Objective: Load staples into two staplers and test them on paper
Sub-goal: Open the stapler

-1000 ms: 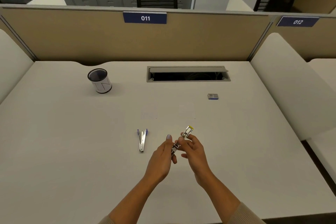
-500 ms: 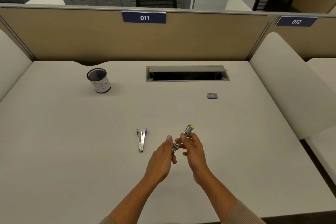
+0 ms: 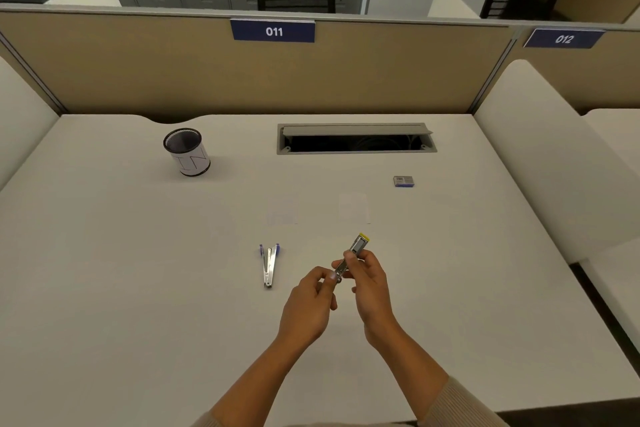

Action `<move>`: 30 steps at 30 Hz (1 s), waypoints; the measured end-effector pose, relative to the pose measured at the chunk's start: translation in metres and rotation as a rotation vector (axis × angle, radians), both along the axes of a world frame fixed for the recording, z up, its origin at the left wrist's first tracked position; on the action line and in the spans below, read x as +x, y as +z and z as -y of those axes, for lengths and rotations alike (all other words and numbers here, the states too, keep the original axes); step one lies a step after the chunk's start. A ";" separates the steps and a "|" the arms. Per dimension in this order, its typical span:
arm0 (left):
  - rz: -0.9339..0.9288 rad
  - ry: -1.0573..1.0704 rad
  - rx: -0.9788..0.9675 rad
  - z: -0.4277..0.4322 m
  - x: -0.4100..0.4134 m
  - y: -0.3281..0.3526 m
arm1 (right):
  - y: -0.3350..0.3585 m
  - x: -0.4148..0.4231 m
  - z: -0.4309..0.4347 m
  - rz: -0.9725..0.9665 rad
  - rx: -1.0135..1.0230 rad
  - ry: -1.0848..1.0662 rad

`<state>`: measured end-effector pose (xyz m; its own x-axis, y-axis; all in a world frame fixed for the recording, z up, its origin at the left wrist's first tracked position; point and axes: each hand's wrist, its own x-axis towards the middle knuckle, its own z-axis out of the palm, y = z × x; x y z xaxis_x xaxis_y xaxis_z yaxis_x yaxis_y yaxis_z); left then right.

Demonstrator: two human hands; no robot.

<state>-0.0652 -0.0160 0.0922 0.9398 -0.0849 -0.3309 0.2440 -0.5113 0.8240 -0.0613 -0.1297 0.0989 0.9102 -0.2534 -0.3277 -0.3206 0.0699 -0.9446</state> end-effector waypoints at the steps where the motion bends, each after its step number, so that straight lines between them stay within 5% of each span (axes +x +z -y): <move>1: 0.000 0.003 -0.001 0.000 0.000 0.000 | 0.001 0.000 0.000 -0.005 0.009 -0.001; 19: 0.064 0.010 0.069 0.003 0.000 0.008 | 0.010 0.003 -0.011 -0.066 0.048 -0.002; 30: 0.036 0.080 0.086 0.013 -0.006 0.005 | 0.014 0.015 -0.013 -0.185 0.604 -0.172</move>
<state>-0.0712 -0.0286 0.0972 0.9538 0.0178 -0.3000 0.2580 -0.5607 0.7868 -0.0464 -0.1162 0.1127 0.7879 -0.1128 -0.6054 -0.4112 0.6355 -0.6535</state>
